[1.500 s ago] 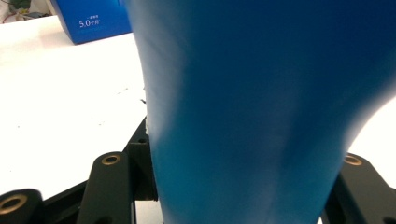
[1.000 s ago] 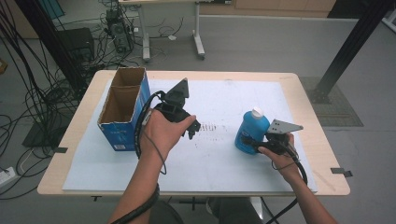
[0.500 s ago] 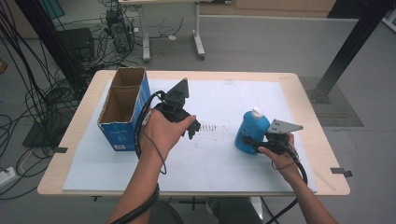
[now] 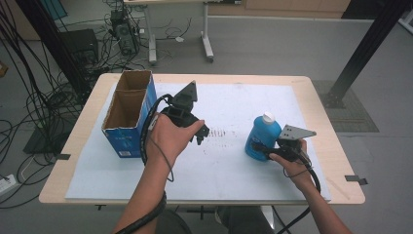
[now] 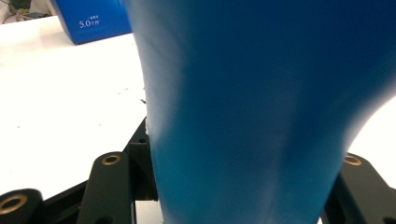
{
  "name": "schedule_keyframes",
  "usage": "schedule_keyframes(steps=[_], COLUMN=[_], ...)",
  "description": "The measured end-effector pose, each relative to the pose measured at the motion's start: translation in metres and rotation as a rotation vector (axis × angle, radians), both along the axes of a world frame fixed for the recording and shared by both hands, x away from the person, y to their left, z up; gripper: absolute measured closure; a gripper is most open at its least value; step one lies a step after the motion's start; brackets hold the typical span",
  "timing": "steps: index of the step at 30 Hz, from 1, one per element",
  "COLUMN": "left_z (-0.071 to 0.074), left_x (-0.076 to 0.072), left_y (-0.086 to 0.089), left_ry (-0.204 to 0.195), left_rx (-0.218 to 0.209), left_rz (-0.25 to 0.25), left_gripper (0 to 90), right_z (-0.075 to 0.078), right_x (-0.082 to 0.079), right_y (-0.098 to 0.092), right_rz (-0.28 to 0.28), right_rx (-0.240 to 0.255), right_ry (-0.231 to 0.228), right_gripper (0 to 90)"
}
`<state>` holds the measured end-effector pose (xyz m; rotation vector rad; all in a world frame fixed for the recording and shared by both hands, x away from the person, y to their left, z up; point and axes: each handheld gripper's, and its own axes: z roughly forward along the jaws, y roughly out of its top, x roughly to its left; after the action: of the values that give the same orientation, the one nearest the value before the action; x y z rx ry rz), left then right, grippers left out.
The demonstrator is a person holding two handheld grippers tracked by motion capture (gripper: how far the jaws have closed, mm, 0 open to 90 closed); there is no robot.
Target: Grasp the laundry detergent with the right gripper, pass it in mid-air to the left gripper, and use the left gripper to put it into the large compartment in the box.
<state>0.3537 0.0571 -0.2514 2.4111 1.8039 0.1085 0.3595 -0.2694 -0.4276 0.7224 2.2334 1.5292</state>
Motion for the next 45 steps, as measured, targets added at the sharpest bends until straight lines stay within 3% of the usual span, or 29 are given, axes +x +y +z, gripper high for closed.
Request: schedule_keyframes(steps=[31,45], left_z=[0.006,0.027], left_x=[-0.004,-0.007], left_y=[0.003,-0.002], left_ry=[-0.017,-0.037], left_rx=[0.009,0.01], left_rz=[-0.013,-0.079], left_gripper=[5.9,6.0], right_z=[0.005,0.033], right_x=[0.001,0.003], right_y=[0.002,-0.008], right_rz=[-0.017,-0.03], right_rx=[-0.022,-0.001], right_ry=[0.03,0.052], right_gripper=[43.9,43.9])
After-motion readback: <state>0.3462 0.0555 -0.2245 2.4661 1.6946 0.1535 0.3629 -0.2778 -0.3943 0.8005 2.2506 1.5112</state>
